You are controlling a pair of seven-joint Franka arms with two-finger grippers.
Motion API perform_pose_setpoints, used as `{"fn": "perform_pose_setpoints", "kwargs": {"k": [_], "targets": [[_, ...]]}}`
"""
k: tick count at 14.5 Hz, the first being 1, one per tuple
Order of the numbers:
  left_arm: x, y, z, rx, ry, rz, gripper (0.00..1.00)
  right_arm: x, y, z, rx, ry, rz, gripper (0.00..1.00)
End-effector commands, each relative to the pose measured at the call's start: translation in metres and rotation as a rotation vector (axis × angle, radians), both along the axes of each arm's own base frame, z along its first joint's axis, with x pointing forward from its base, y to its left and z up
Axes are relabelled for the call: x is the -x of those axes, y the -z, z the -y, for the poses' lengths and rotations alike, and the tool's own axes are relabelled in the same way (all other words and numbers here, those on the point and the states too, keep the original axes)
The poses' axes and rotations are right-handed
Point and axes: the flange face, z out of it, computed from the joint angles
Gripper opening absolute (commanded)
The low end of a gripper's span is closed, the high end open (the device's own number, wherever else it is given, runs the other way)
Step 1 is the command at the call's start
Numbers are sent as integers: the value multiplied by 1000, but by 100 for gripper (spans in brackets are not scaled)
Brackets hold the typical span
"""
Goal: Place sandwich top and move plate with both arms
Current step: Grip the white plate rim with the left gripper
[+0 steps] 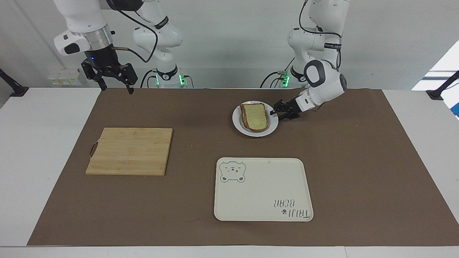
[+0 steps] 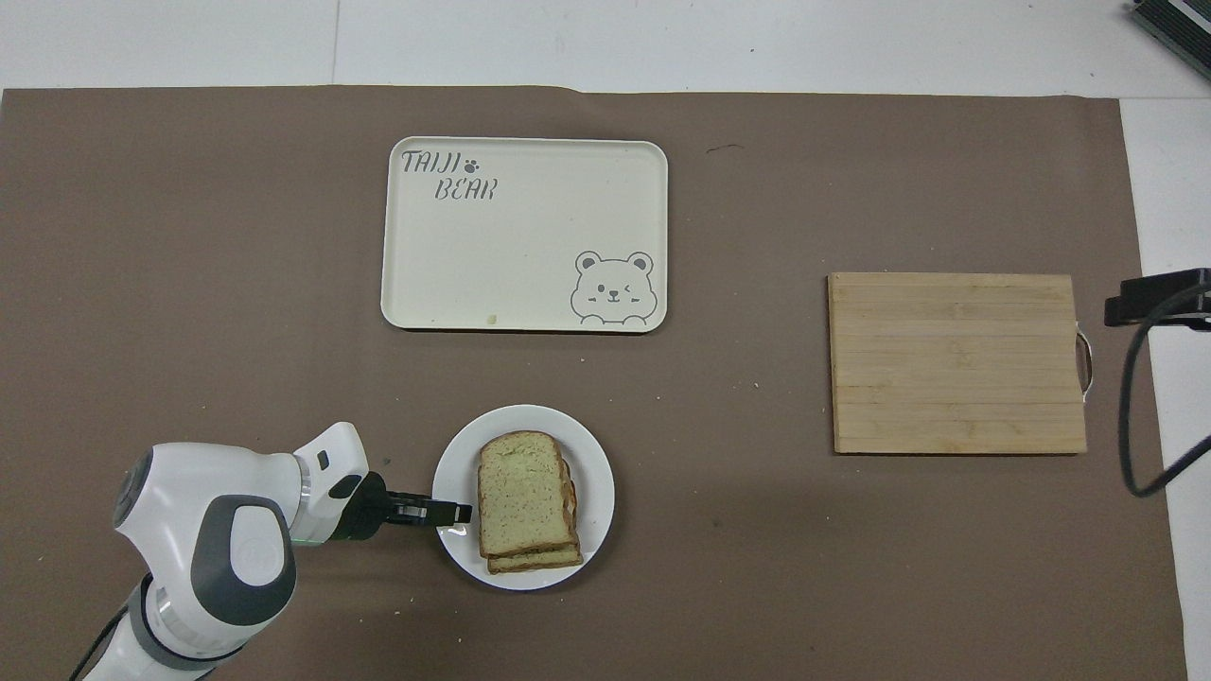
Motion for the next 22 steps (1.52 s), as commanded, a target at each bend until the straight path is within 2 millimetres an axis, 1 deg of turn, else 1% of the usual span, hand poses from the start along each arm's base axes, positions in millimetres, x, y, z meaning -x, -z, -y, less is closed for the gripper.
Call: {"fn": "perform_pose_setpoints", "kwargs": {"k": [1, 2, 3, 4, 7, 11, 12, 14, 19, 20, 22], "targets": [[20, 3, 12, -3, 15, 23, 29, 3, 13, 6, 20, -100, -43, 100], [21, 6, 12, -8, 2, 25, 24, 5, 17, 8, 18, -97, -54, 100], [23, 8, 15, -12, 7, 23, 14, 7, 15, 11, 15, -91, -64, 100], [24, 9, 16, -11, 5, 19, 1, 7, 16, 9, 12, -91, -66, 100], [16, 10, 14, -5, -7, 9, 0, 4, 16, 8, -3, -91, -55, 100], [-10, 2, -3, 56, -47, -27, 0, 6, 17, 7, -6, -93, -59, 100], [-18, -1, -11, 81, -59, -46, 0, 6, 18, 7, -6, -94, -64, 100], [-34, -8, -18, 121, -68, -66, 0, 7, 19, 4, -21, -94, -73, 100], [-89, -35, -42, 252, -77, -109, 0, 10, 21, 2, -42, -99, -79, 100], [-99, -39, -43, 262, -76, -105, 0, 10, 22, 3, -34, -100, -79, 100], [-126, -50, -48, 287, -77, -93, 0, 10, 22, 2, -25, -105, -80, 100]]}}
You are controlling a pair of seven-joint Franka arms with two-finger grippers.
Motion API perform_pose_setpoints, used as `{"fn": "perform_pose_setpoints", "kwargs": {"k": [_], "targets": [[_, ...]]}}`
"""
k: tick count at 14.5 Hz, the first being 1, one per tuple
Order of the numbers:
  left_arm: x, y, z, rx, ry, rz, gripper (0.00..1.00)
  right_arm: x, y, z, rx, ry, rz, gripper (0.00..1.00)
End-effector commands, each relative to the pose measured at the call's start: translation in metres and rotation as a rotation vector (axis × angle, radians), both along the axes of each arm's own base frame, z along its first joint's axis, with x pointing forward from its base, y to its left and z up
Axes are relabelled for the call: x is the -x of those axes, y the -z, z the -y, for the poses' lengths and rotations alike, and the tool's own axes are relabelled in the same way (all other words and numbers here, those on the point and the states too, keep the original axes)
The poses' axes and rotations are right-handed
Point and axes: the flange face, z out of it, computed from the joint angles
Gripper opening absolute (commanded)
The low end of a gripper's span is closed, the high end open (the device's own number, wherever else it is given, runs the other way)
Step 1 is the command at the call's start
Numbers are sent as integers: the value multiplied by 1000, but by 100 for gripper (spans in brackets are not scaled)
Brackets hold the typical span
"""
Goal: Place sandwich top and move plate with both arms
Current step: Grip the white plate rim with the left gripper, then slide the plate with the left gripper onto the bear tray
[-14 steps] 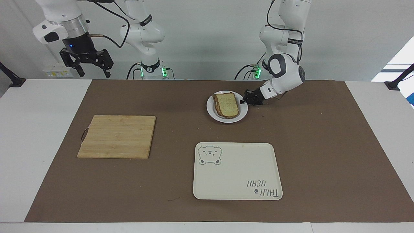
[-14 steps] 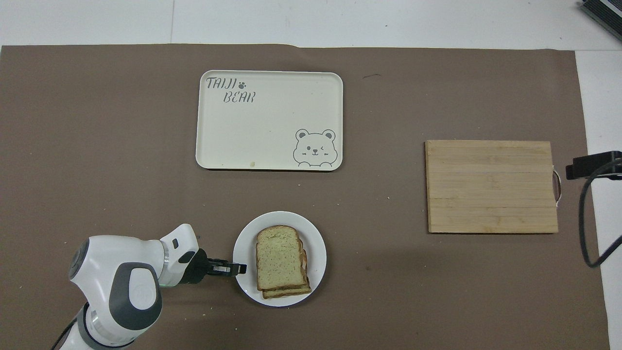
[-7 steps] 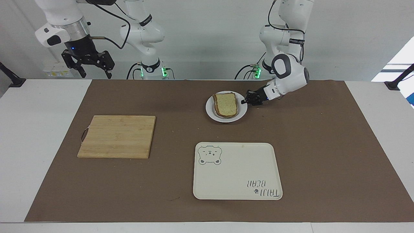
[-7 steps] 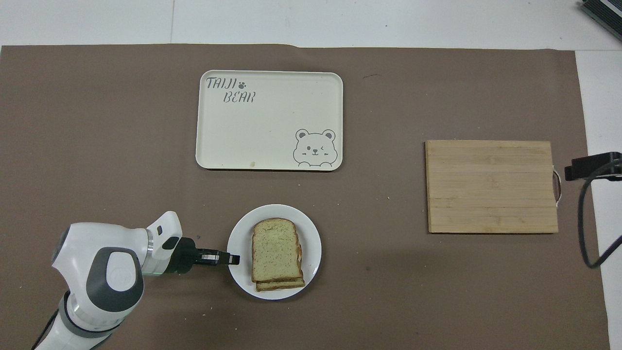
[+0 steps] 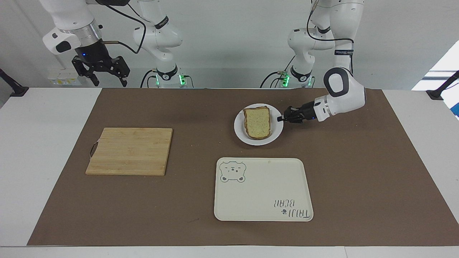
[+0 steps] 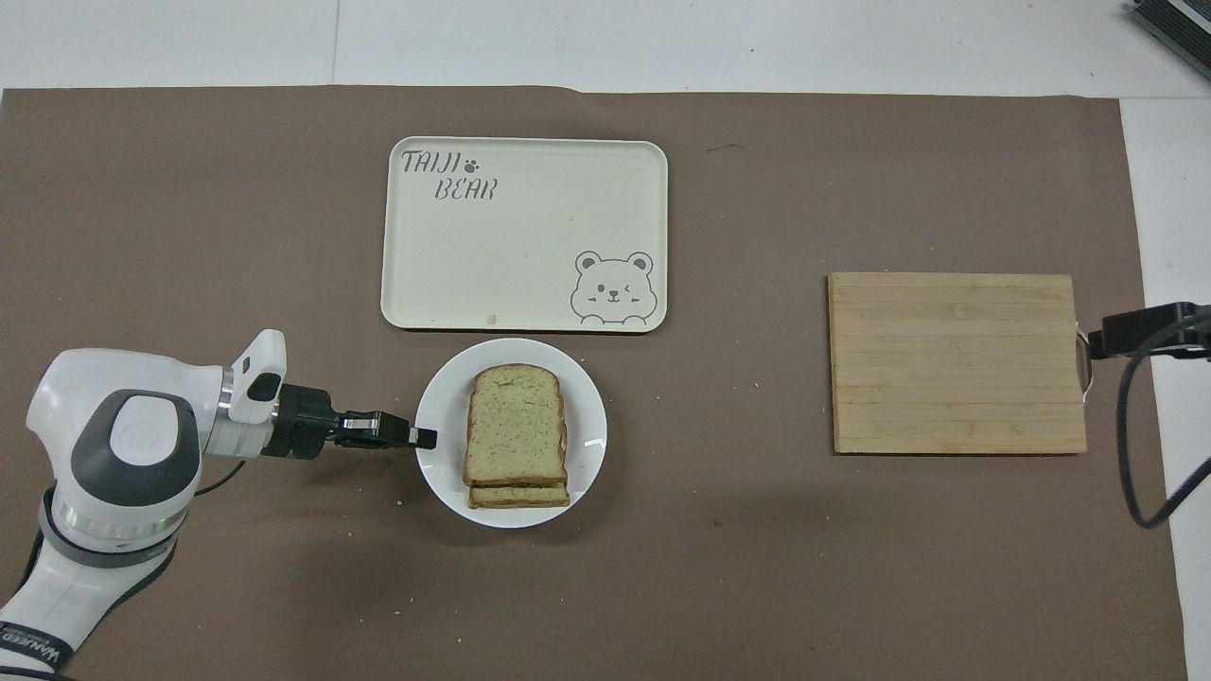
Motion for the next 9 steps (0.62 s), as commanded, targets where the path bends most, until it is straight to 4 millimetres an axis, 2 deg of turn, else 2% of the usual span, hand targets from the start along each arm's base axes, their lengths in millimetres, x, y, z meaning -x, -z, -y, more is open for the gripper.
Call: {"fn": "perform_pose_setpoints", "kwargs": {"k": [1, 2, 4, 6, 9], "targets": [[-43, -16, -3, 48, 11, 15, 0, 6, 4, 2, 0, -25, -5, 100], [-57, -22, -3, 58, 17, 21, 0, 7, 5, 3, 7, -24, -8, 100], [-84, -33, -20, 69, 2, 47, 0, 6, 4, 2, 9, -24, -5, 100], [-109, -44, -21, 84, 18, 77, 0, 6, 5, 3, 11, -24, 0, 100], [-138, -38, -17, 78, 2, 101, 0, 6, 5, 3, 11, -24, -2, 100]]}}
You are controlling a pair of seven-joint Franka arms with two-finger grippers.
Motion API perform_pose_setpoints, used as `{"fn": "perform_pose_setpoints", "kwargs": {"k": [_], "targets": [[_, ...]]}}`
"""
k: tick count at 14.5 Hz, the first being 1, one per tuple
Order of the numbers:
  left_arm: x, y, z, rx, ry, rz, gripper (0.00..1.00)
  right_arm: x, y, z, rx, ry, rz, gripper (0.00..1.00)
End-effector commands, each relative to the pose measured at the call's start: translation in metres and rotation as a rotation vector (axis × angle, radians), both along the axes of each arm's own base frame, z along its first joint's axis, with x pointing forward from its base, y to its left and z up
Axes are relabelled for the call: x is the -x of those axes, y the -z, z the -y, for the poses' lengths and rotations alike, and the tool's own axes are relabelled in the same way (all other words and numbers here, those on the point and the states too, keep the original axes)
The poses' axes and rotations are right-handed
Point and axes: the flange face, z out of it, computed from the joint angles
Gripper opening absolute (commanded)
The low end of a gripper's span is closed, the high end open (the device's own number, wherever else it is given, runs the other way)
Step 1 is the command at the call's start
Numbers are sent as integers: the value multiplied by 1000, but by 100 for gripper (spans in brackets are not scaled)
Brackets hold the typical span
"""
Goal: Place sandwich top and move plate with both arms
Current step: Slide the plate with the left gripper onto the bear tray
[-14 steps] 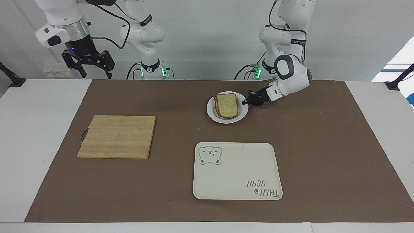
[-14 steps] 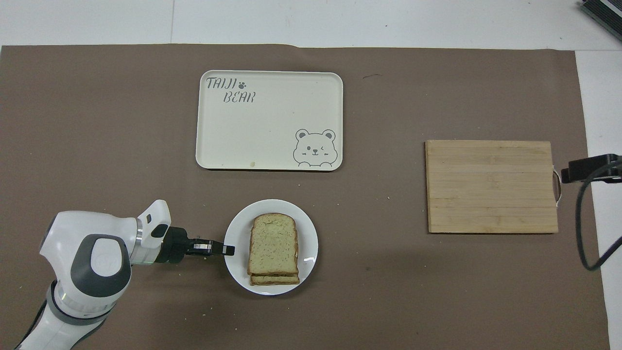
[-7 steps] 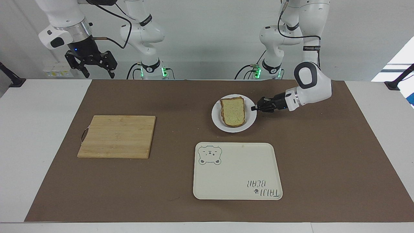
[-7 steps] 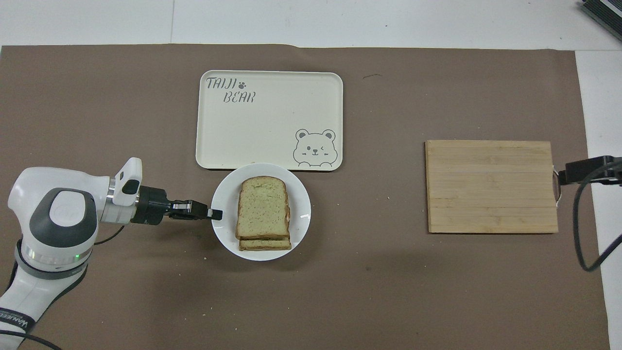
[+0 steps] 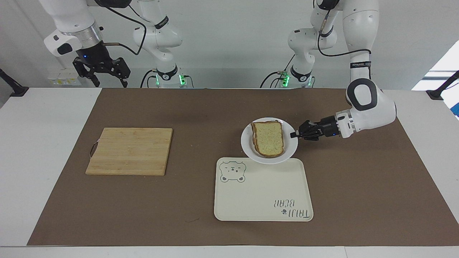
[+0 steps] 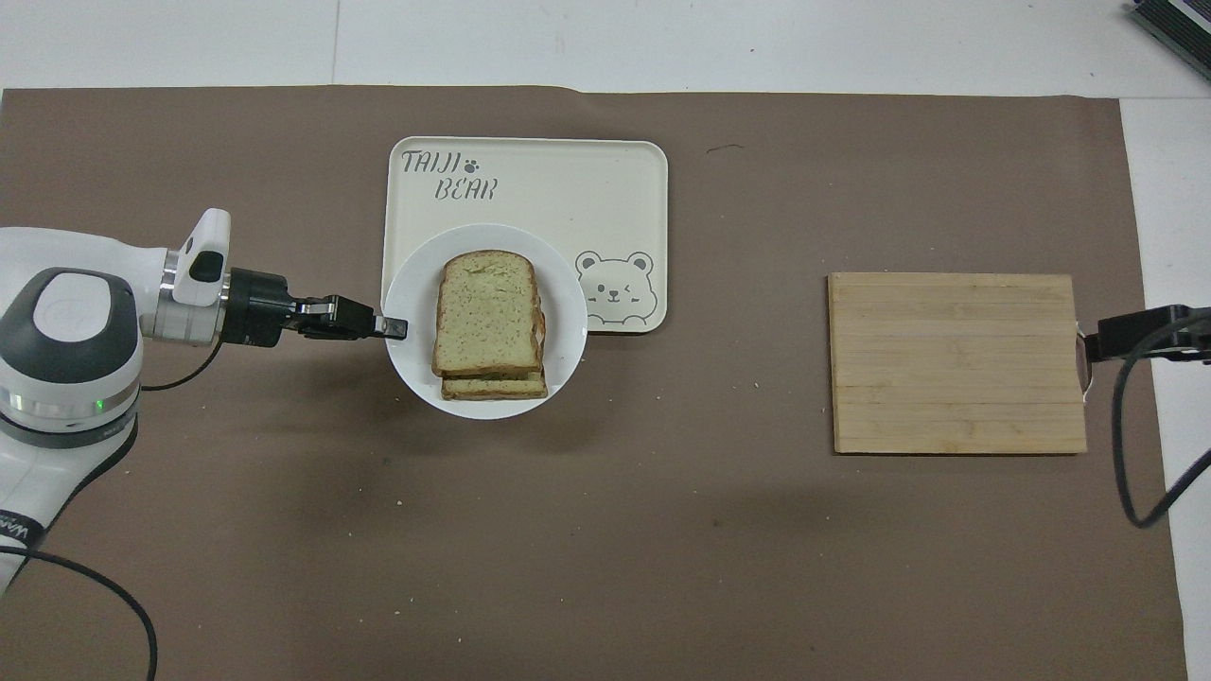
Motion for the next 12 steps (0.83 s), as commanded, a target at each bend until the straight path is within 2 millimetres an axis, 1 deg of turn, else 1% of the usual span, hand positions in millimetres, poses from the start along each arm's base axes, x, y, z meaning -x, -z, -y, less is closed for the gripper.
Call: {"fn": "perform_pose_setpoints", "kwargs": {"k": [1, 2, 3, 4, 5, 7, 8, 10, 11, 12], "targets": [[-42, 5, 3, 3, -17, -5, 0, 6, 0, 2, 5, -25, 7, 100], [-56, 6, 2, 3, -30, -4, 0, 6, 0, 3, 7, -25, 7, 100], [-70, 11, 3, 5, -36, 2, 0, 4, 0, 3, 6, -24, 9, 100], [-85, 14, 3, 5, -42, 10, 0, 0, -2, 4, 5, -21, 13, 100], [-95, 15, 3, 3, -48, 15, 0, -2, -4, 4, 5, -21, 16, 100], [-105, 28, 2, -14, -79, 24, 0, -3, -3, 2, 2, -24, 13, 100], [-105, 32, 8, -20, -88, 30, 0, -2, -3, 2, 2, -22, 13, 100], [-107, 46, 16, -39, -104, 33, 0, -2, -3, 1, 2, -22, 20, 100], [-106, 52, 35, -51, -92, 39, 0, -3, -3, 1, 2, -22, 30, 100], [-107, 52, 39, -59, -102, 48, 0, -3, -3, 1, 2, -24, 33, 100]]}}
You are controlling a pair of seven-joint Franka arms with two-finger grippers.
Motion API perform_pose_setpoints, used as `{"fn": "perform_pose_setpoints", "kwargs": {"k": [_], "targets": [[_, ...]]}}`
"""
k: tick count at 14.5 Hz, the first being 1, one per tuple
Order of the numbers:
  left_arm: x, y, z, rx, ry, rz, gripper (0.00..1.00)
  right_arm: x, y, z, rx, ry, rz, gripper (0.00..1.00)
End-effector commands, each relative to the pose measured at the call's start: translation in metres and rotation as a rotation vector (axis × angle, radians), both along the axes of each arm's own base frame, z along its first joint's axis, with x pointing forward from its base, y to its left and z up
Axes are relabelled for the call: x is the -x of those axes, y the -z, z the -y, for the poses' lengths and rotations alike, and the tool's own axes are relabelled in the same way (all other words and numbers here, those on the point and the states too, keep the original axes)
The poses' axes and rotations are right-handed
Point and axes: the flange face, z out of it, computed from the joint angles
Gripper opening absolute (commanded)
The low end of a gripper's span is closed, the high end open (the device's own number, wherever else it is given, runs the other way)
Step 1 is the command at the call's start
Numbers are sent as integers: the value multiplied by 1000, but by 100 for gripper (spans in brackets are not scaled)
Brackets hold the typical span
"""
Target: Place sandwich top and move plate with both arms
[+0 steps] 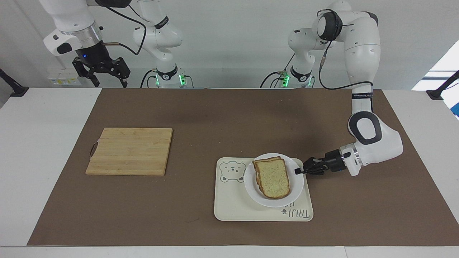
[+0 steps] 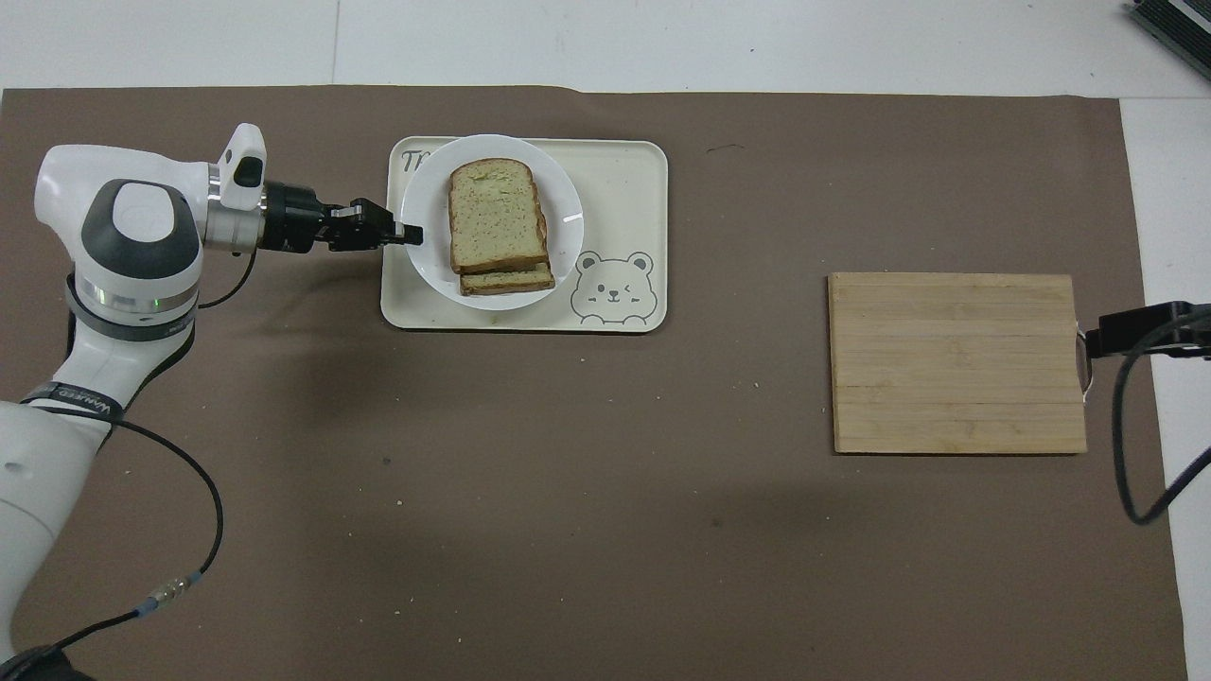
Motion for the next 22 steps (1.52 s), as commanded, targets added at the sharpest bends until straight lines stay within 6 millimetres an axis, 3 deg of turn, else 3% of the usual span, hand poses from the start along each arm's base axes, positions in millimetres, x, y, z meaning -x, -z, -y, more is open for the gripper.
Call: {"fn": "perform_pose_setpoints", "kwargs": {"k": [1, 4, 5, 6, 8, 10, 12, 15, 19, 22], "targets": [[-5, 1, 24, -22, -7, 9, 0, -2, -1, 1, 2, -23, 17, 100], [1, 9, 53, -52, -8, 0, 0, -2, -2, 1, 2, -26, 21, 100], [2, 12, 53, -62, -18, -5, 31, -2, -1, 1, 2, -24, 20, 100], [3, 14, 52, -64, -17, -8, 95, -2, -1, 0, 2, -27, 20, 100], [1, 13, 42, -81, -9, -8, 100, -2, -2, 1, 2, -24, 23, 100], [-4, 13, 15, -84, -28, -14, 100, -2, -2, 0, 0, -23, 23, 100], [-8, 6, 11, -110, -18, 7, 100, -2, -2, 0, 0, -23, 23, 100], [-15, -21, -10, -216, -43, 13, 100, -2, -2, 0, 0, -23, 23, 100], [-8, -82, -18, -485, -97, -4, 100, -7, -6, -4, -2, -30, 23, 100], [1, -121, -36, -634, -75, 34, 100, -8, -8, -5, 9, -34, 15, 100]]}}
